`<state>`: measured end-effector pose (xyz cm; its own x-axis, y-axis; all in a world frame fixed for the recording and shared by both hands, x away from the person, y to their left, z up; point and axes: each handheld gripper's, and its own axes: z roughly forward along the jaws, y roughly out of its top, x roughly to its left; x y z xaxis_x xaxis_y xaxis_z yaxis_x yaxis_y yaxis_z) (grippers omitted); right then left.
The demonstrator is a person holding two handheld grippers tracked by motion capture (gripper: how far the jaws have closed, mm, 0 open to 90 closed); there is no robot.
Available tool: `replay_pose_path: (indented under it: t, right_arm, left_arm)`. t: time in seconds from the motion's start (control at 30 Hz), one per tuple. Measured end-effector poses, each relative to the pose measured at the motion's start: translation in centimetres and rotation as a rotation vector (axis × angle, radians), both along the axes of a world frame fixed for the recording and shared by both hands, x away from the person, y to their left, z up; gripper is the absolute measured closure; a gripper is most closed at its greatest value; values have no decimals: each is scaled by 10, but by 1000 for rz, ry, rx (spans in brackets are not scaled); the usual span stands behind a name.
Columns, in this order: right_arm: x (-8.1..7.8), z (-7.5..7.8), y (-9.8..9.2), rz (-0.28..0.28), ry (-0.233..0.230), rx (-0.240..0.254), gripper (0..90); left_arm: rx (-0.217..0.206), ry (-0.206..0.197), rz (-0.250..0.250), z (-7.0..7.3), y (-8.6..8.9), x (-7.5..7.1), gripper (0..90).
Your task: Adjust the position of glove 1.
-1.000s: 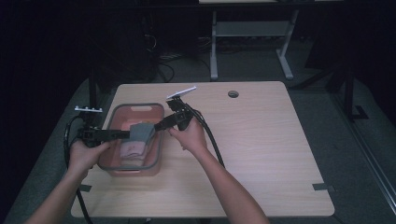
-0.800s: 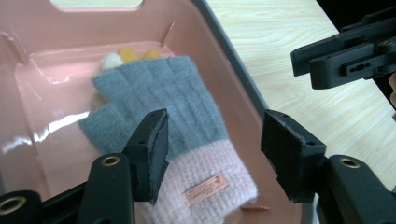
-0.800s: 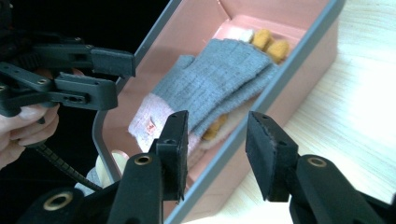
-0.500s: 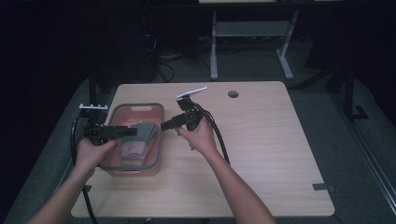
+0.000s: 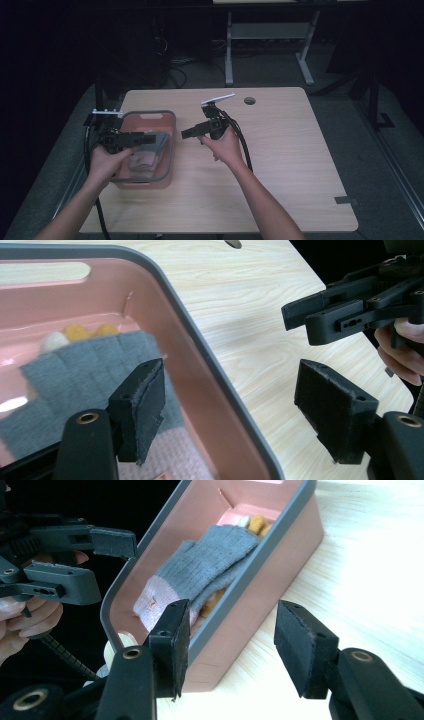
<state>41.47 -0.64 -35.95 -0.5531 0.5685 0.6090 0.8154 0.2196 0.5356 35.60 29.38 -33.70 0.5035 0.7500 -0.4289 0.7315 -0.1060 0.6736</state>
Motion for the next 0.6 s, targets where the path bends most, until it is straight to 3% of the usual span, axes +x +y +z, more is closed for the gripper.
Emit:
replay_pose_path:
  t: [0.6]
  right_arm:
    - [-2, -6, -48, -53, 3, 36, 416]
  left_arm:
    - [18, 8, -39, -4, -32, 6, 260]
